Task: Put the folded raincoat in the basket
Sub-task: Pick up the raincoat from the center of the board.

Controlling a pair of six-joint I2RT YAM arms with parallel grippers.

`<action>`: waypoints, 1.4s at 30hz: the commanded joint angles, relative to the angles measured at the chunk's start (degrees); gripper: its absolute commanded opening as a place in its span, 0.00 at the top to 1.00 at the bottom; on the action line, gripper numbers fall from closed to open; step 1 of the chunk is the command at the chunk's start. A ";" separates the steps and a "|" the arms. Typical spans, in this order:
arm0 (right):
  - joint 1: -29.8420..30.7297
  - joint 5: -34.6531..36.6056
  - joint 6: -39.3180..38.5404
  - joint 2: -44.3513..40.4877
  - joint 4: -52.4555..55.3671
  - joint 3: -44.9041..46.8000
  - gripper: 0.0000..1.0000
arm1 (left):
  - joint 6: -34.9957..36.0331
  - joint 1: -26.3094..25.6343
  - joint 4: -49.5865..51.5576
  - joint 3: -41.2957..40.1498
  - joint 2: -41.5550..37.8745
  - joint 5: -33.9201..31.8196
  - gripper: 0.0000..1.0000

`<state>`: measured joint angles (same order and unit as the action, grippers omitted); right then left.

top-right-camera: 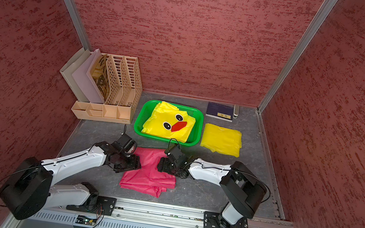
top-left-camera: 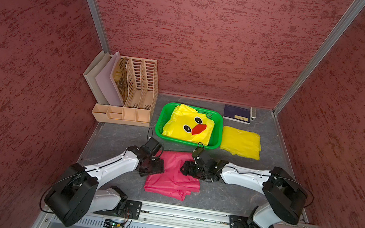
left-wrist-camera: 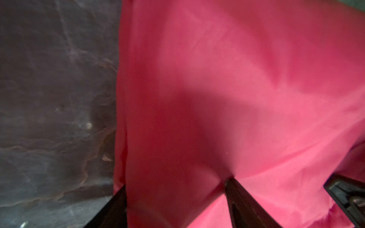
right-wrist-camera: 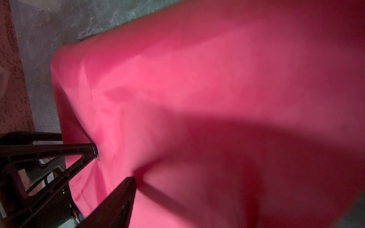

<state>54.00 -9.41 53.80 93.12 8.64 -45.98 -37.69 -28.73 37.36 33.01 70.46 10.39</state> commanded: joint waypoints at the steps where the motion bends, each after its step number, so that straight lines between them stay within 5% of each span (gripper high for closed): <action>1: 1.32 -0.48 1.13 2.13 3.61 2.10 0.33 | 0.08 -0.79 -2.56 -0.42 -0.31 0.89 0.32; 11: 3.65 -0.01 1.48 2.17 1.88 0.65 0.63 | -1.04 -3.75 -3.25 0.20 -1.97 0.93 0.55; 15: 3.82 0.95 1.12 0.03 3.28 0.36 0.85 | -1.24 -5.23 -0.86 1.50 -4.01 -0.98 0.60; 18: 3.83 1.81 0.78 -2.32 4.80 0.30 0.99 | -1.49 -5.80 -0.08 1.85 -6.32 -1.53 0.77; 22: 3.92 2.68 -0.19 -5.49 7.28 -0.42 1.00 | -2.10 -6.11 -0.14 1.99 -8.50 -1.47 1.00; 42: 4.45 3.61 -4.53 -13.84 15.79 -8.21 1.00 | -2.81 -8.27 4.31 7.80 -13.46 -4.36 1.00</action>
<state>57.43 -5.93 51.13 81.52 22.92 -51.11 -40.10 -36.53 41.95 38.65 58.74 7.31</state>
